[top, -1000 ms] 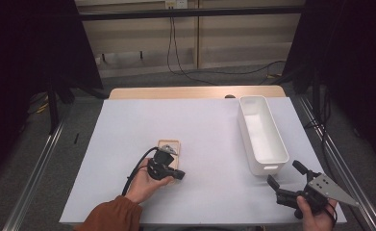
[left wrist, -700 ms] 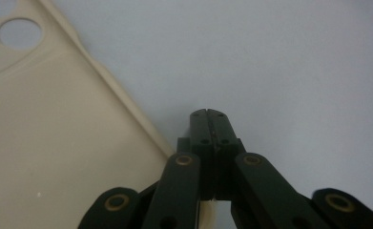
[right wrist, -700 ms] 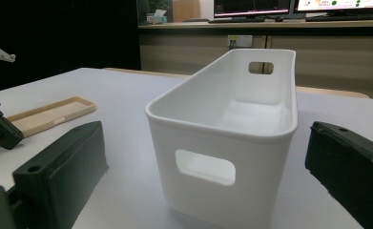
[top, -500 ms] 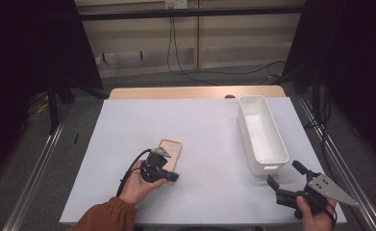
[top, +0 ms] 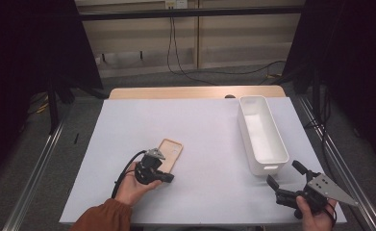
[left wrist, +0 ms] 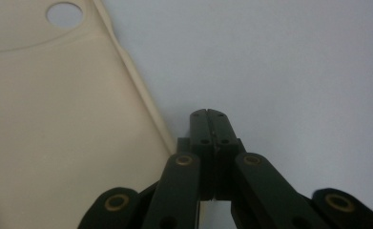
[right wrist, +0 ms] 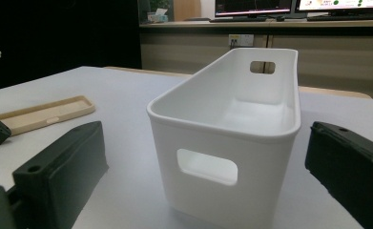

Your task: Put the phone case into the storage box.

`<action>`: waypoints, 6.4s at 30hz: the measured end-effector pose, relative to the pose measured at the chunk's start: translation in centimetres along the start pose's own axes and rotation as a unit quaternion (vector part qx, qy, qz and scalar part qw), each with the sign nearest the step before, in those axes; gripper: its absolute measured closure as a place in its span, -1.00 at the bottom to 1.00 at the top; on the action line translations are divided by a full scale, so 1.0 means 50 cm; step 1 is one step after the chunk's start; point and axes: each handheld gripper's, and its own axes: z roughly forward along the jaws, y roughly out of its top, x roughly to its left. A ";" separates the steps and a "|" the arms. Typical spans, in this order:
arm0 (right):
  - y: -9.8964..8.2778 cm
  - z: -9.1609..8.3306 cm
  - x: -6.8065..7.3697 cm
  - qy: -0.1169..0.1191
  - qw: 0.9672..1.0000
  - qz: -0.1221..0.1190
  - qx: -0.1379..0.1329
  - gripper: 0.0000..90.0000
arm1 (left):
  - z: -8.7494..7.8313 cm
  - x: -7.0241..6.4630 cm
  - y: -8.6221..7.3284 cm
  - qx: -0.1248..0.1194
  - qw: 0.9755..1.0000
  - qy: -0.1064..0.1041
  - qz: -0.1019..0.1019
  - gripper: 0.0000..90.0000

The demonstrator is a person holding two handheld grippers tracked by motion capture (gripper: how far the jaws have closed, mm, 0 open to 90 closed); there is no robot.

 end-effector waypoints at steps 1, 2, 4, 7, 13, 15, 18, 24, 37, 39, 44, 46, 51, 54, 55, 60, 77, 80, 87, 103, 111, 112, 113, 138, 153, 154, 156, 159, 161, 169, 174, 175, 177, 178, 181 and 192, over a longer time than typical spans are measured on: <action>0.000 0.000 0.000 0.000 1.000 0.000 0.000 -1.00 | 0.000 0.000 0.000 0.000 1.000 0.000 0.001 1.00; 0.000 0.000 0.000 0.001 1.000 0.000 0.000 -1.00 | 0.000 0.002 -0.001 -0.001 1.000 -0.001 0.001 1.00; 0.000 0.000 0.000 0.001 1.000 -0.001 0.001 -1.00 | 0.000 0.003 -0.002 -0.004 1.000 -0.005 -0.002 1.00; 0.000 0.000 0.000 0.001 1.000 -0.001 0.001 -1.00 | 0.000 0.002 -0.003 -0.005 1.000 -0.004 0.000 1.00; 0.000 0.000 0.001 0.001 1.000 -0.002 0.001 -1.00 | 0.000 0.002 -0.007 -0.012 1.000 -0.005 0.002 1.00; 0.000 0.001 0.001 0.002 1.000 -0.002 0.001 -1.00 | -0.001 0.002 -0.007 -0.012 1.000 -0.004 0.004 1.00; 0.000 0.000 0.000 0.002 1.000 -0.001 0.001 -1.00 | -0.001 0.003 -0.008 -0.015 1.000 -0.007 0.003 1.00; 0.000 0.001 0.000 0.002 1.000 -0.001 0.000 -1.00 | -0.005 -0.002 -0.007 -0.030 0.999 -0.011 0.007 0.95; 0.000 0.000 0.000 0.003 1.000 -0.001 0.000 -1.00 | -0.024 -0.015 -0.007 -0.088 0.996 0.006 0.028 0.37; 0.000 0.000 0.000 0.003 1.000 -0.002 0.000 -1.00 | -0.030 -0.017 -0.007 -0.099 0.995 0.014 0.030 0.21; 0.000 0.000 0.000 0.002 1.000 -0.001 0.000 -1.00 | -0.040 -0.019 -0.008 -0.127 0.991 0.017 0.030 -0.12; 0.000 0.000 0.000 0.002 1.000 0.000 -0.001 -1.00 | -0.041 -0.021 -0.007 -0.138 0.990 0.026 0.030 -0.34; 0.000 0.000 0.000 0.002 1.000 0.000 -0.001 -1.00 | -0.046 -0.026 -0.008 -0.160 0.986 0.039 0.038 -0.66; 0.000 0.000 0.000 0.002 1.000 0.000 -0.001 -1.00 | -0.049 -0.027 -0.009 -0.169 0.984 0.046 0.043 -0.77; 0.000 0.000 0.000 0.002 1.000 -0.001 -0.001 -1.00 | -0.051 -0.027 -0.010 -0.174 0.982 0.049 0.045 -0.78; 0.001 -0.001 0.000 0.003 1.000 -0.002 -0.001 -1.00 | -0.066 -0.031 -0.012 -0.201 0.978 0.045 0.045 -0.90; 0.001 -0.001 0.000 0.002 1.000 -0.002 -0.002 -1.00 | -0.127 -0.003 -0.041 -0.261 0.960 0.097 0.004 -0.89; 0.001 -0.001 0.000 0.003 1.000 -0.002 -0.002 -1.00 | -0.137 0.007 -0.046 -0.266 0.958 0.109 -0.001 -0.88; 0.001 -0.001 0.000 0.002 1.000 -0.001 -0.002 -1.00 | -0.151 0.033 -0.059 -0.258 0.958 0.122 -0.023 -0.88; 0.001 0.000 0.001 0.002 1.000 -0.001 -0.001 -1.00 | -0.126 0.100 -0.046 -0.169 0.976 0.129 -0.049 -0.88; 0.001 0.001 0.001 0.003 1.000 -0.001 0.000 -1.00 | -0.109 0.109 -0.013 -0.124 0.983 0.134 -0.030 -0.84; 0.000 0.001 0.001 0.003 1.000 -0.002 0.001 -1.00 | -0.106 0.110 -0.011 -0.119 0.984 0.131 -0.030 -0.84; 0.000 0.001 0.001 0.003 1.000 -0.001 0.001 -1.00 | -0.103 0.111 -0.009 -0.115 0.984 0.130 -0.030 -0.84; 0.000 0.001 0.001 0.006 1.000 -0.003 0.002 -1.00 | -0.076 0.125 0.017 -0.013 0.990 0.133 -0.032 -0.22; 0.000 0.001 0.001 0.008 1.000 -0.006 0.003 -1.00 | -0.057 0.128 0.012 0.023 0.990 0.130 -0.040 0.23; 0.000 0.001 0.001 0.008 1.000 -0.006 0.003 -1.00 | -0.057 0.128 0.012 0.023 0.990 0.131 -0.041 0.25; 0.000 0.001 0.001 0.008 1.000 -0.006 0.003 -1.00 | -0.057 0.128 0.012 0.025 0.990 0.133 -0.041 0.28; 0.000 0.001 0.002 0.008 1.000 -0.006 0.003 -1.00 | -0.057 0.125 0.013 0.027 0.990 0.131 -0.042 0.35; 0.000 0.001 0.002 0.008 1.000 -0.006 0.003 -1.00 | -0.056 0.125 0.013 0.026 0.990 0.129 -0.046 0.43; 0.000 0.002 0.002 0.009 1.000 -0.007 0.004 -1.00 | -0.055 0.126 0.014 0.027 0.991 0.119 -0.059 0.48; 0.000 0.002 0.002 0.008 1.000 -0.008 0.004 -1.00 | -0.055 0.128 0.015 0.028 0.990 0.118 -0.067 0.48; 0.000 0.002 0.002 0.009 1.000 -0.008 0.004 -1.00 | -0.055 0.129 0.014 0.026 0.990 0.117 -0.071 0.48; 0.000 0.002 0.003 0.008 1.000 -0.007 0.004 -1.00 | -0.056 0.132 0.014 0.028 0.990 0.115 -0.072 0.49; 0.000 0.002 0.003 0.008 1.000 -0.007 0.004 -1.00 | -0.056 0.133 0.015 0.028 0.990 0.115 -0.074 0.51; 0.000 0.002 0.003 0.009 1.000 -0.007 0.004 -1.00 | -0.055 0.134 0.013 0.024 0.990 0.115 -0.082 0.53; 0.000 0.003 0.003 0.009 1.000 -0.007 0.004 -1.00 | -0.057 0.140 0.011 0.019 0.990 0.091 -0.103 0.80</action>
